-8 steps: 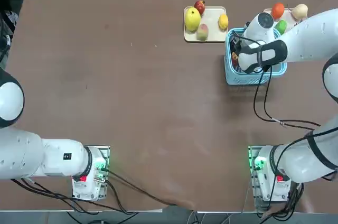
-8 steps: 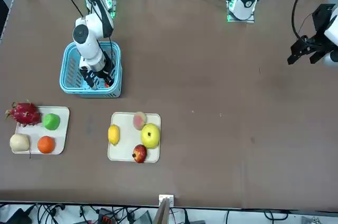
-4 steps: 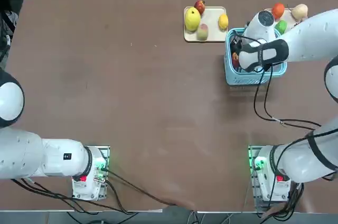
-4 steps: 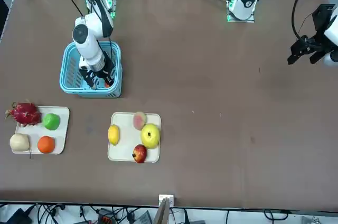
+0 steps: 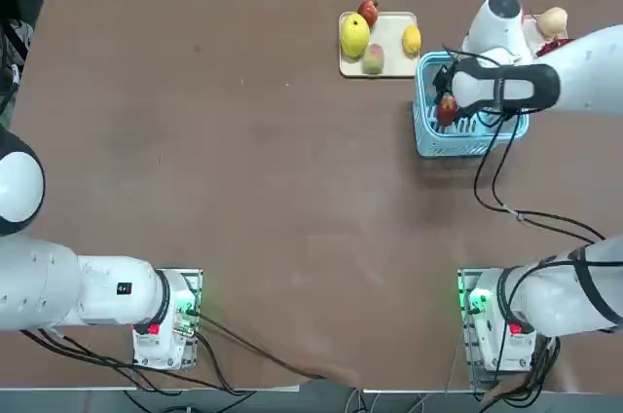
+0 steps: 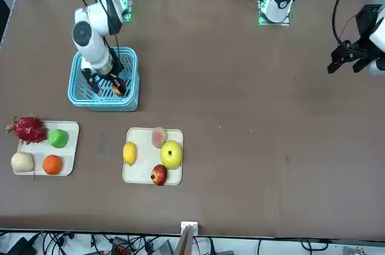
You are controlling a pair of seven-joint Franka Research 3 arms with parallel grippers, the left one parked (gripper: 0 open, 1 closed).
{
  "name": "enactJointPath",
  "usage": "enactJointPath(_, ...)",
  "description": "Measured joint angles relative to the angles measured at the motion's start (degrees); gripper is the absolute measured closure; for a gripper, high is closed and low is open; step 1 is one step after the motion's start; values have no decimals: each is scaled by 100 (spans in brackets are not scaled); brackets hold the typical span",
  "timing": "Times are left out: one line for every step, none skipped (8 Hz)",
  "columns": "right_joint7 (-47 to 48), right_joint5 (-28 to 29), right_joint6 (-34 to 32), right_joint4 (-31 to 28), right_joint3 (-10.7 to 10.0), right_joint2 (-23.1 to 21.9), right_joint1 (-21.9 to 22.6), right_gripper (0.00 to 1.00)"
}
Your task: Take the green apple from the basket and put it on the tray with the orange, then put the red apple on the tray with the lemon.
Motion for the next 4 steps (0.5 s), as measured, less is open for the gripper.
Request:
enactJointPath(0,0,-291,-1,-4,-250,-18,14)
enactJointPath(0,-1,-568,17,-5,-446,-48,14)
enactJointPath(-3,-10,-951,114,-7,-636,-103,14)
enactJointPath(-26,-14,-1493,333,-8,-821,-160,14)
